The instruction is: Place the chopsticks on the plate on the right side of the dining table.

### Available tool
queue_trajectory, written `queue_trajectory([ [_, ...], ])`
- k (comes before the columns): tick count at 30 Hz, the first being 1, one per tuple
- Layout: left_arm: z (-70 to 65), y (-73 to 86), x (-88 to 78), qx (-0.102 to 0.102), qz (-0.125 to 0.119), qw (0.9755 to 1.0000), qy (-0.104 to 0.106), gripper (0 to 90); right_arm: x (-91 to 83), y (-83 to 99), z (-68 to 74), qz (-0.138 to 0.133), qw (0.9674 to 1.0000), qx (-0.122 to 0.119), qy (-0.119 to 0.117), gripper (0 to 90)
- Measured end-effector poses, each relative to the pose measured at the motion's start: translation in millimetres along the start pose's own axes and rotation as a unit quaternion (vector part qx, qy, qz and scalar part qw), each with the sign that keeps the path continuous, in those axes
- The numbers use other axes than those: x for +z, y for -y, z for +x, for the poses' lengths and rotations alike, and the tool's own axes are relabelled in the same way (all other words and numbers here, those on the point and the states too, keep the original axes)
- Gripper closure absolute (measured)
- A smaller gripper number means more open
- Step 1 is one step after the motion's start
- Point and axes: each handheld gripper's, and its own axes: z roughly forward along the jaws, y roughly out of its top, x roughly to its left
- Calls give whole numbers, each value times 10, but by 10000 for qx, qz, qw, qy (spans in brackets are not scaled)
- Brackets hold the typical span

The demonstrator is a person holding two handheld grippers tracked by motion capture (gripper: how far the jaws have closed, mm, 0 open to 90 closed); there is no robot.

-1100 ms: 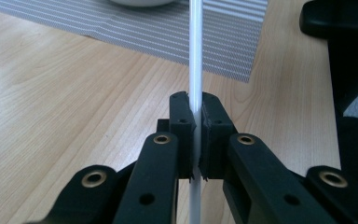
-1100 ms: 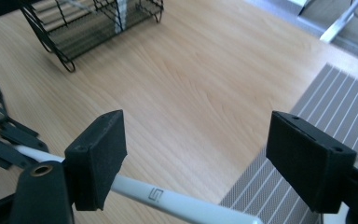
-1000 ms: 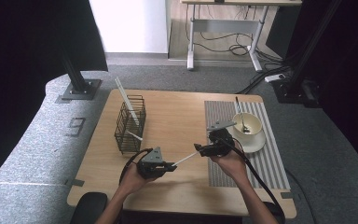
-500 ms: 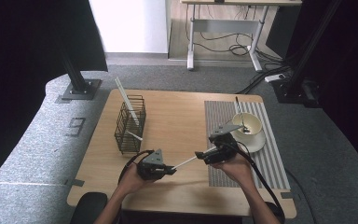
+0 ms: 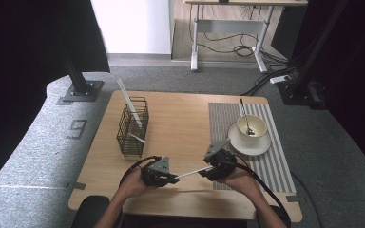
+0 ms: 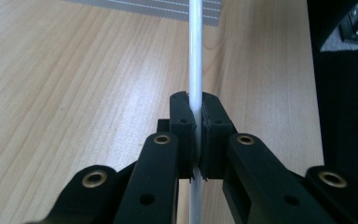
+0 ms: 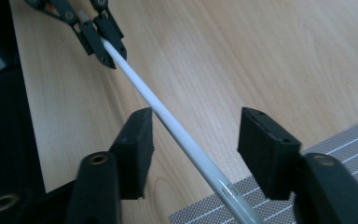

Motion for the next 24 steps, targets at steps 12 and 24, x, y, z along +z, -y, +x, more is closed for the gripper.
queue_trajectory([
  [12, -44, -24, 33, 214, 252, 9994, 83, 859, 151, 37, 124, 495, 9972, -539, -179, 661],
  [24, -30, -2, 54, 304, 267, 9992, -28, 820, 220, 89, 183, 888, 9912, -827, -535, 785],
])
